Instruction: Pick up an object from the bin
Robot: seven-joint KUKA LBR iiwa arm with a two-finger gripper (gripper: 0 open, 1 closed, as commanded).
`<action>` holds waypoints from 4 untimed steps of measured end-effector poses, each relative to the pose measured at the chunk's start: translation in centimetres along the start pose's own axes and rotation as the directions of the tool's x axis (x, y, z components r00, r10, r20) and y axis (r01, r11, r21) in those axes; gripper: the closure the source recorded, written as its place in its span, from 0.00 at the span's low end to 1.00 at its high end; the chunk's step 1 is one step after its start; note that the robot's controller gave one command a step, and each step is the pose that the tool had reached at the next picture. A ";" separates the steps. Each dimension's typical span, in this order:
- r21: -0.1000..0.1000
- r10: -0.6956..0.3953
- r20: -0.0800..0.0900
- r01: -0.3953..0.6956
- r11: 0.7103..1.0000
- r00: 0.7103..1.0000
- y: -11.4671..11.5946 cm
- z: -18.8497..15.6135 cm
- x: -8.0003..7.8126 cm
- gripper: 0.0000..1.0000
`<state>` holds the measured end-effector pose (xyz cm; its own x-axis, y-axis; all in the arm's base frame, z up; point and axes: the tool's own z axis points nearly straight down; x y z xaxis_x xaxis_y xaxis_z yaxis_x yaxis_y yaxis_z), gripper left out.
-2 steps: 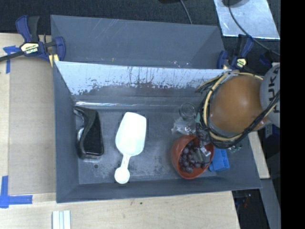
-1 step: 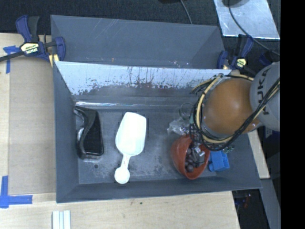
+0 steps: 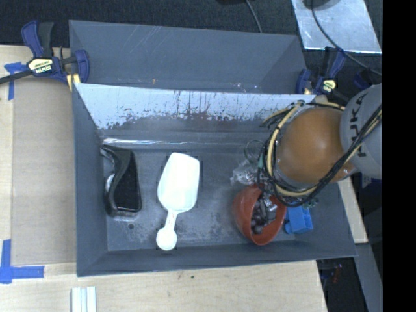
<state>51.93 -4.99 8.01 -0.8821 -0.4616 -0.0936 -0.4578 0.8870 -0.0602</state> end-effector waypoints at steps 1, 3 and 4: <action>0.000 0.000 0.000 0.000 1.000 1.000 0.0 0.0 0.0 1.00; 0.018 -0.138 0.027 0.137 0.990 0.990 4.1 -2.6 -0.7 1.00; 0.010 -0.141 0.017 0.141 0.990 0.990 4.1 -4.6 -0.7 1.00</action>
Offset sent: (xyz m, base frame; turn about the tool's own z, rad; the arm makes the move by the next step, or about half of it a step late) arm -0.0248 0.0395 0.0171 -0.1373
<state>50.19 -0.98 12.43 -0.8069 -0.5820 -0.1009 -0.5761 0.8131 -0.0830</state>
